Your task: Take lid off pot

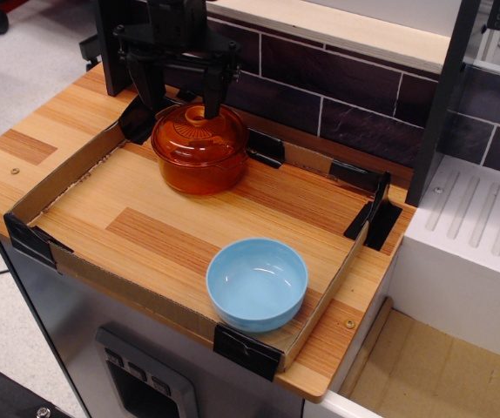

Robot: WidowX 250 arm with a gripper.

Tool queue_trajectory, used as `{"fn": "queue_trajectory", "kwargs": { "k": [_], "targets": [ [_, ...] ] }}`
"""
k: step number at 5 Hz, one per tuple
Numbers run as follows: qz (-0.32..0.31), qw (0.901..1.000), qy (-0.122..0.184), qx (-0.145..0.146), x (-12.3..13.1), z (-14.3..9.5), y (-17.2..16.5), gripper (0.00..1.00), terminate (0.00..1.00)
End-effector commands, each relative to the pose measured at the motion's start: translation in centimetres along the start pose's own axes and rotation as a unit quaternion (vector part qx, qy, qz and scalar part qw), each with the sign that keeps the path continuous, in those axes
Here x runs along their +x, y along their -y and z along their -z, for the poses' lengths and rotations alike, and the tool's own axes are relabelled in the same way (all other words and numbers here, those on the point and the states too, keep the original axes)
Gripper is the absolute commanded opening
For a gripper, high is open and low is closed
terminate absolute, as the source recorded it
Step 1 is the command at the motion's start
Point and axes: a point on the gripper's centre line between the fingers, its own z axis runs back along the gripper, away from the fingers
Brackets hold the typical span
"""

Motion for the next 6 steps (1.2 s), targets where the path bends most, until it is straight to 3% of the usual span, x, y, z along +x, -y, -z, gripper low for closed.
{"fn": "queue_trajectory", "kwargs": {
  "k": [1, 3, 4, 6],
  "targets": [
    [0.018, 0.9995, 0.024, 0.012, 0.5, -0.4, 0.5, 1.0, 0.0],
    [0.014, 0.9994, 0.024, 0.021, 0.6, 0.5, 1.1, 1.0, 0.0],
    [0.014, 0.9993, 0.026, 0.021, 0.7, 0.6, 1.1, 0.0, 0.0],
    [-0.001, 0.9993, 0.038, -0.002, 2.0, -2.5, 1.1, 0.0, 0.0]
  ]
}}
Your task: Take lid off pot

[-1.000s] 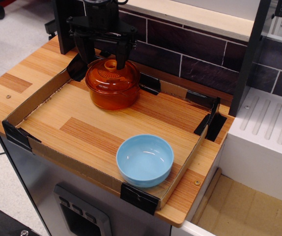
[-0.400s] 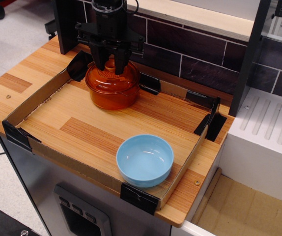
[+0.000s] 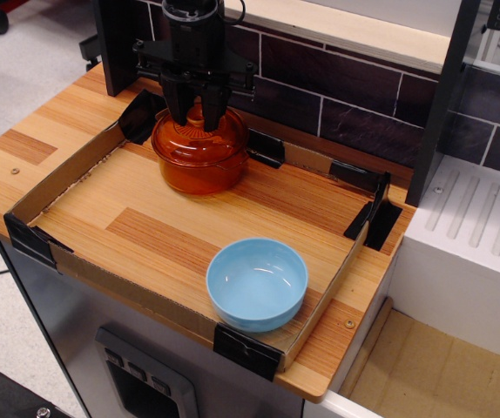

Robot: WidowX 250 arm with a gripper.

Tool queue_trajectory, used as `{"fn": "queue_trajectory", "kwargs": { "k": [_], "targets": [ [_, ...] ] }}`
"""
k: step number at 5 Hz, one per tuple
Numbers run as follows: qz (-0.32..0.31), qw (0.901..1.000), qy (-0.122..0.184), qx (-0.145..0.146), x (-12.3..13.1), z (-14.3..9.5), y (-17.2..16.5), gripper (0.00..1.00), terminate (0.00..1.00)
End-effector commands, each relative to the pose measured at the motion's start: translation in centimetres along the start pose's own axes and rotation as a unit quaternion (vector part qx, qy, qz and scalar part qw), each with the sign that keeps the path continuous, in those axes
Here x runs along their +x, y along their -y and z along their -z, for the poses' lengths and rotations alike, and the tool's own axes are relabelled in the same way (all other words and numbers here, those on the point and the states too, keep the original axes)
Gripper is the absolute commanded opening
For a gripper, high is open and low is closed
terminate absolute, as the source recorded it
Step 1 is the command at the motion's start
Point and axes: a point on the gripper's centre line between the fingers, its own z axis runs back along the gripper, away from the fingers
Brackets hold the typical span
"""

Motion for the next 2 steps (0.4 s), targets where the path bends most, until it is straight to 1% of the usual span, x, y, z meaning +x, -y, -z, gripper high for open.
{"fn": "queue_trajectory", "kwargs": {
  "k": [1, 2],
  "targets": [
    [-0.004, 0.9986, 0.037, -0.036, 1.7, -6.9, -0.7, 0.0, 0.0],
    [0.01, 0.9979, 0.041, -0.049, 0.3, -8.6, -1.4, 0.0, 0.0]
  ]
}}
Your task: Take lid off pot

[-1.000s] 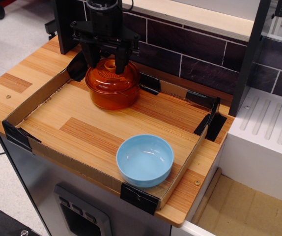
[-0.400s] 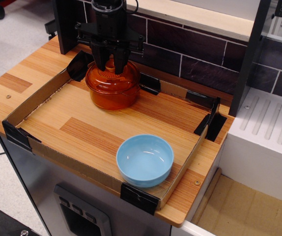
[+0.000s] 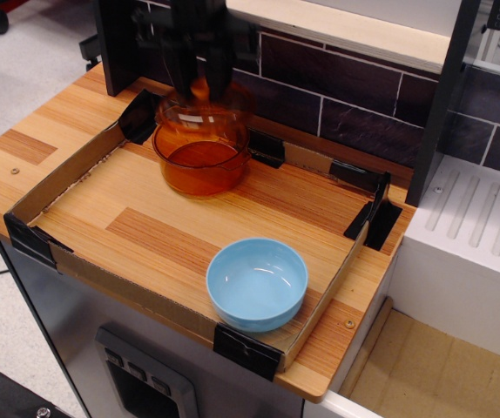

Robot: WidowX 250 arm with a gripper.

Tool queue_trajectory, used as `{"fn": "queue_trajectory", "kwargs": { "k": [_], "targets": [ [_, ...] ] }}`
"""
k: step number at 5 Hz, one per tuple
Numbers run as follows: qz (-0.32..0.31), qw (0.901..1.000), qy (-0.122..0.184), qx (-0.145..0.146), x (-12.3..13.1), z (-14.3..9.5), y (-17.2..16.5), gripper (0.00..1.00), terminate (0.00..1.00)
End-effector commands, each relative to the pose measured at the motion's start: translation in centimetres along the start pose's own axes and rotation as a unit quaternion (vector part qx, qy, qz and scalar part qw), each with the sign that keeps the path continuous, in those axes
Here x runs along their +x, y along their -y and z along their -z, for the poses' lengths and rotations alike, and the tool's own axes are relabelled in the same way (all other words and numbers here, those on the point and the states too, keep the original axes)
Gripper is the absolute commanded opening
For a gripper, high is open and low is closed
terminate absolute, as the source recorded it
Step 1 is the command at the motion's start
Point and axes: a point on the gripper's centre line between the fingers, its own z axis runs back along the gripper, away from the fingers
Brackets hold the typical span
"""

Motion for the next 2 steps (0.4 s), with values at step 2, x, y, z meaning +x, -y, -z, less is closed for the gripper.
{"fn": "queue_trajectory", "kwargs": {
  "k": [2],
  "targets": [
    [0.077, 0.9962, 0.041, -0.01, -4.9, -3.6, -3.2, 0.0, 0.0]
  ]
}}
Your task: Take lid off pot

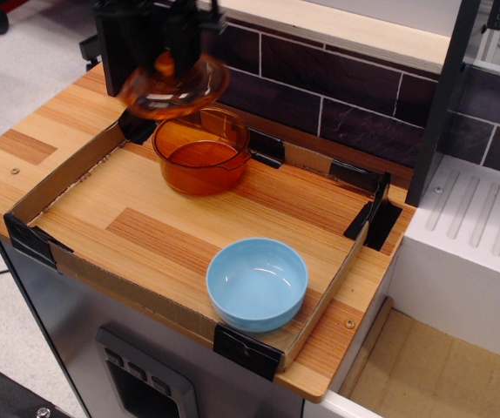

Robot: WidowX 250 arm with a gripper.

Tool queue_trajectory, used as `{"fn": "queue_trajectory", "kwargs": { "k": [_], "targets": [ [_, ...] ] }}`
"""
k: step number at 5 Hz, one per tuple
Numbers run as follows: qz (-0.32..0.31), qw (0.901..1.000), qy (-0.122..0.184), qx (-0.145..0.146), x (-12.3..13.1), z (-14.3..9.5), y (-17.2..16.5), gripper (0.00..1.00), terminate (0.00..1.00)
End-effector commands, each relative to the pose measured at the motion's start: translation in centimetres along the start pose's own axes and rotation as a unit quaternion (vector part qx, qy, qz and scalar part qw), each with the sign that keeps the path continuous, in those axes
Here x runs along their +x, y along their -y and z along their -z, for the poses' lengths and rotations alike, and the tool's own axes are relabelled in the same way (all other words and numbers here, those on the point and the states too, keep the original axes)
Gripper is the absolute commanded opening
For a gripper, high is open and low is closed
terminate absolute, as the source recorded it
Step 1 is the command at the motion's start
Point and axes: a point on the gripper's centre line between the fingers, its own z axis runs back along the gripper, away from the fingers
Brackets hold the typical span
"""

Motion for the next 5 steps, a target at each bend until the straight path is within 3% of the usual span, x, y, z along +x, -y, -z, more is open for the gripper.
{"fn": "queue_trajectory", "kwargs": {
  "k": [1, 3, 5],
  "targets": [
    [0.049, 0.9983, 0.028, 0.012, -3.5, -0.5, -2.2, 0.0, 0.0],
    [0.062, 0.9969, 0.028, 0.041, -4.3, 3.2, -3.3, 0.0, 0.0],
    [0.071, 0.9957, 0.026, 0.055, -4.6, 5.1, -3.9, 0.0, 0.0]
  ]
}}
